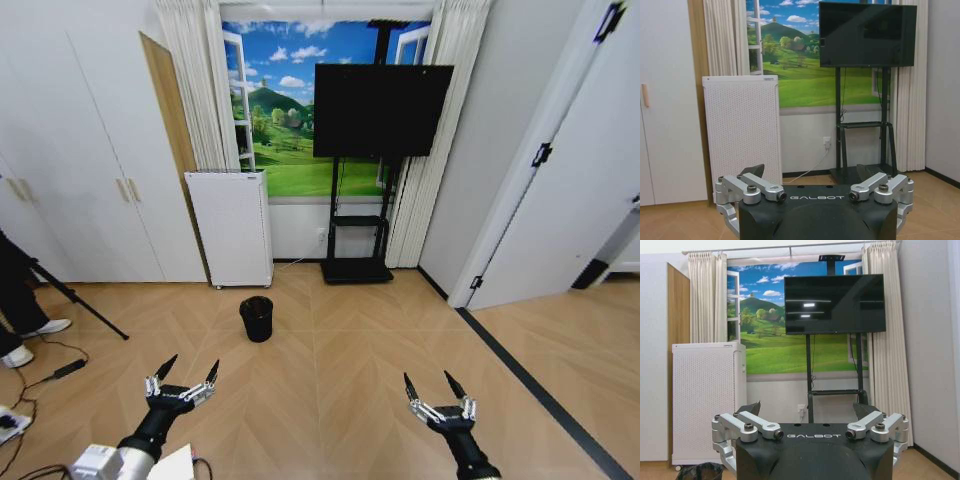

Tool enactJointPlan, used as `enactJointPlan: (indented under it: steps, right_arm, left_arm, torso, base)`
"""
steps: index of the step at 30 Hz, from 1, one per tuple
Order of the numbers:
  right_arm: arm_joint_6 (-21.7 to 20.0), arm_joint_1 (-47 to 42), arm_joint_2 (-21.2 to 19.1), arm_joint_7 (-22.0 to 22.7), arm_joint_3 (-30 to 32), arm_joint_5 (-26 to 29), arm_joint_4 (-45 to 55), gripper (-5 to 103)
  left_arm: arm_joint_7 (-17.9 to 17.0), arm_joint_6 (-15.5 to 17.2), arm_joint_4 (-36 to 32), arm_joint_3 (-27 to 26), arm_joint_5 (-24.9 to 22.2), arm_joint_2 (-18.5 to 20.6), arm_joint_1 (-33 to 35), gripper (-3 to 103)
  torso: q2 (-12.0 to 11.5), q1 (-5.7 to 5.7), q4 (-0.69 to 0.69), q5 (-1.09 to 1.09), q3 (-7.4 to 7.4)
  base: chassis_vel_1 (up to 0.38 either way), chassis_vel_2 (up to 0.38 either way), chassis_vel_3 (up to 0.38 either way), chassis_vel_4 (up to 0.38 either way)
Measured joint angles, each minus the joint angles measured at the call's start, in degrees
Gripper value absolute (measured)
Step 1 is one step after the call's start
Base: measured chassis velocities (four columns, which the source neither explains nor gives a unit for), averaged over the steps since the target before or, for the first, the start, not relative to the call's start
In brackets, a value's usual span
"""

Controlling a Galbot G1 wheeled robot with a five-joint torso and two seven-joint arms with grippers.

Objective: Pick up the trash bin and place the garbage on the floor into it.

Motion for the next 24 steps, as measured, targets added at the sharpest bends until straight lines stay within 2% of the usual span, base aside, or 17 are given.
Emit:
enactJointPlan:
  steps: [3, 6, 7, 11, 14, 24]
  right_arm:
    - [0.0, 0.0, 0.0, 0.0, 0.0, 0.0, 0.0, 100]
    - [0.0, 0.0, 0.0, 0.0, 0.0, 0.0, 0.0, 100]
    - [0.0, 0.0, 0.0, 0.0, 0.0, 0.0, 0.0, 100]
    - [0.0, 0.0, 0.0, 0.0, 0.0, 0.0, 0.0, 100]
    - [0.0, 0.0, 0.0, 0.0, 0.0, 0.0, 0.0, 100]
    - [0.0, 0.0, 0.0, 0.0, 0.0, 0.0, 0.0, 100]
  left_arm:
    - [0.0, 0.0, 0.0, 0.0, 0.0, 0.0, 0.0, 100]
    - [0.0, 0.0, 0.0, 0.0, 0.0, 0.0, 0.0, 100]
    - [0.0, 0.0, 0.0, 0.0, 0.0, 0.0, 0.0, 100]
    - [0.0, 0.0, 0.0, 0.0, 0.0, 0.0, 0.0, 100]
    - [0.0, 0.0, 0.0, 0.0, 0.0, 0.0, 0.0, 100]
    - [0.0, 0.0, 0.0, 0.0, 0.0, 0.0, 0.0, 100]
  torso:
    - [0.0, 0.01, 0.0, 0.0, 0.02]
    - [-0.1, 0.04, 0.0, 0.09, 0.05]
    - [-0.1, 0.05, 0.02, 0.03, 0.05]
    - [-0.1, 0.07, 0.03, 0.08, 0.06]
    - [-0.1, 0.05, 0.01, 0.01, 0.04]
    - [0.0, 0.02, 0.01, 0.02, 0.03]
  base:
    - [0.044, 0.01, -0.089, -0.015]
    - [-0.032, -0.003, 0.054, 0.004]
    - [-0.144, 0.027, 0.163, 0.015]
    - [-0.108, 0.034, 0.114, 0.008]
    - [0.0, 0.0, 0.0, 0.0]
    - [0.029, 0.0, -0.02, 0.0]
